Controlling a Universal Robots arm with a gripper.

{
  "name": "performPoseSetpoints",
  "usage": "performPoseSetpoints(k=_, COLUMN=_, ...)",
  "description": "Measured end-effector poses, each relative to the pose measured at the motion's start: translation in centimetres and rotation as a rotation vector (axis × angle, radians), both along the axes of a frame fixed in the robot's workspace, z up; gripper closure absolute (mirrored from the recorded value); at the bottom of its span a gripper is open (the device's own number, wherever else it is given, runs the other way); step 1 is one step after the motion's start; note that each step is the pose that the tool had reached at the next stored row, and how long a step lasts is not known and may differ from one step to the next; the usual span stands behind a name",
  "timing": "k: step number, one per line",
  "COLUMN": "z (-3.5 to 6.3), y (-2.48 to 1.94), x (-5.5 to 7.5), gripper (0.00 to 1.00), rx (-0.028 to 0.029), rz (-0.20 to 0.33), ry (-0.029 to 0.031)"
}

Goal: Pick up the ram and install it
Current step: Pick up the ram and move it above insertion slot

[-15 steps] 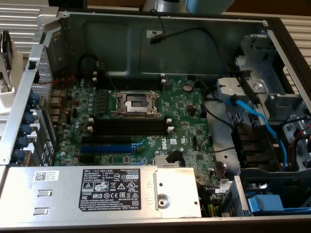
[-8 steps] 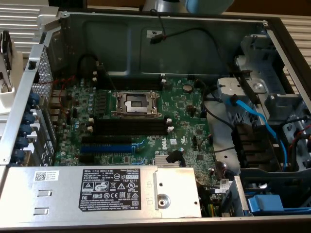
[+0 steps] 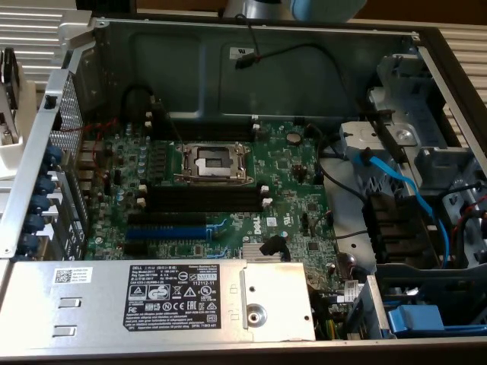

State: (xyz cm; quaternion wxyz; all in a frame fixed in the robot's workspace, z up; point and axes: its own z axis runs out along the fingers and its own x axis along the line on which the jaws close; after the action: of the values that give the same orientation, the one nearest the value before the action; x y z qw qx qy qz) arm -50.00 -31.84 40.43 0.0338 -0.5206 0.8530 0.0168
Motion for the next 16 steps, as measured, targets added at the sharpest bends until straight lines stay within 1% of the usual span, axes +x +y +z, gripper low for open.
performPoseSetpoints(k=16, z=0.0, y=0.0, x=0.0, gripper=0.9, rx=-0.0065, rz=0.291, ry=0.0043)
